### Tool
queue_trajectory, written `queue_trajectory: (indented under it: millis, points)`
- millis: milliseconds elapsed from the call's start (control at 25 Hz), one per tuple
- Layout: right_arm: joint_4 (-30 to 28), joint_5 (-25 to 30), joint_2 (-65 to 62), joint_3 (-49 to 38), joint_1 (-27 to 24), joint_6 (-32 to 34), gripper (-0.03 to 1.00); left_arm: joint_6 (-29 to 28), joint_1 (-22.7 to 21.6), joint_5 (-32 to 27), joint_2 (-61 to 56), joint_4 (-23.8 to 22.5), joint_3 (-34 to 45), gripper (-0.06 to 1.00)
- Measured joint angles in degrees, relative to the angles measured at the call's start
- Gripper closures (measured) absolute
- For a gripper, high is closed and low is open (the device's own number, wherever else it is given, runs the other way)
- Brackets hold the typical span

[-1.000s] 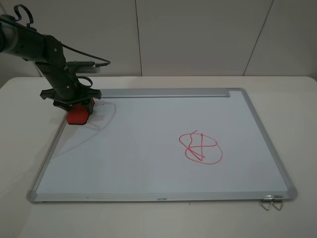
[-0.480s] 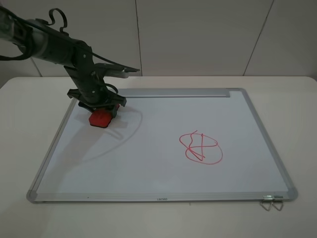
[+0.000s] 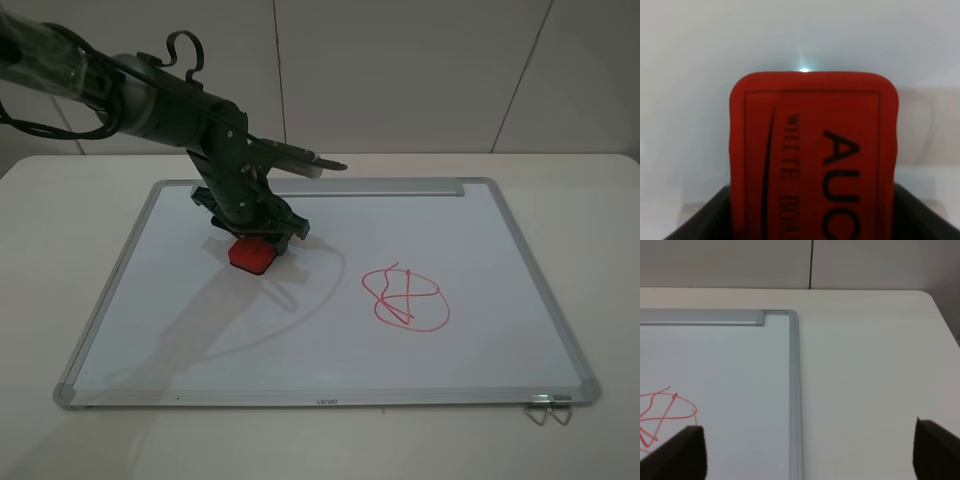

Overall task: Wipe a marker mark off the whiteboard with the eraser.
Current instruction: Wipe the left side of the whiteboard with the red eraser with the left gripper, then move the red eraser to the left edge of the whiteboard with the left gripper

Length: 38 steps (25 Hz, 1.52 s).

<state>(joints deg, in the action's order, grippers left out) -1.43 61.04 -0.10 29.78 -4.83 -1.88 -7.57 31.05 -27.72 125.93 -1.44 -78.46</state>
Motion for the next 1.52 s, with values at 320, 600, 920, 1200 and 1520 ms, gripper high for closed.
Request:
queue_trajectory:
  millis: [320,600,920,1200,1520]
  points:
    - [0.00,0.00,0.00,0.00,0.00,0.00,0.26,-0.23,-6.05,0.13,0.04,-0.55,0.00,0.37]
    - [0.00,0.00,0.00,0.00,0.00,0.00,0.26,-0.40,-15.98,0.01,0.04,-0.73,0.00,0.37]
    - [0.00,0.00,0.00,0.00,0.00,0.00,0.26,-0.77,-21.43,-0.15,0.04,-0.39,0.00,0.37]
    - [0.00,0.00,0.00,0.00,0.00,0.00,0.26,-0.33,-21.23,-6.36,-3.37,1.83,0.95,0.37]
    - [0.00,0.00,0.00,0.00,0.00,0.00,0.26,-0.82,-19.30,-12.30,-17.12,2.92,3.95,0.37]
